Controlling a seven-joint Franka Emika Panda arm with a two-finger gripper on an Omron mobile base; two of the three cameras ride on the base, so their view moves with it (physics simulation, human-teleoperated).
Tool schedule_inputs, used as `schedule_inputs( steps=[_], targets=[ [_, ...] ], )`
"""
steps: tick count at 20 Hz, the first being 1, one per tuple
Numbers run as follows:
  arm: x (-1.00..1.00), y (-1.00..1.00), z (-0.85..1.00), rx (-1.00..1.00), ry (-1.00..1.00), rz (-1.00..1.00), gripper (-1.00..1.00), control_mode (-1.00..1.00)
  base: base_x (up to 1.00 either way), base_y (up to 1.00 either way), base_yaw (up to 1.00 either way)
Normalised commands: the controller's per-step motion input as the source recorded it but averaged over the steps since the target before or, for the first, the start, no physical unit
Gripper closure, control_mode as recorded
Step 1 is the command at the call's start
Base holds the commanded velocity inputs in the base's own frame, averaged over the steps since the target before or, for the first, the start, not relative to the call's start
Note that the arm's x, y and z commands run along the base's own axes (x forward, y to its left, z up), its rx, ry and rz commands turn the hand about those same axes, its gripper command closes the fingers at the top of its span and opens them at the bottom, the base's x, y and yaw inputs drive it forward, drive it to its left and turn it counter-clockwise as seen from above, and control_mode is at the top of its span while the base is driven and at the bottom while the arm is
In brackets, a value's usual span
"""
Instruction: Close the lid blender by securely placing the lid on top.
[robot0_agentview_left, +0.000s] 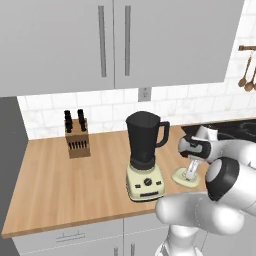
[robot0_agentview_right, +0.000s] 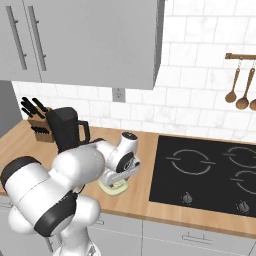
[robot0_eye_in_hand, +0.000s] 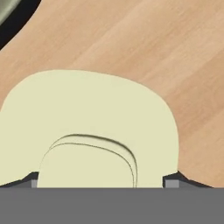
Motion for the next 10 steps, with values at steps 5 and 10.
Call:
schedule_inputs(
  steps=[5, 10],
  targets=[
    [0.04, 0.0, -0.09, 0.0, -0.04, 0.0, 1.0, -1.0, 0.0, 0.0, 0.0],
    [-0.23, -0.01, 0.42, 0.05, -0.13, 0.0, 1.0, -1.0, 0.0, 0.0, 0.0]
  ],
)
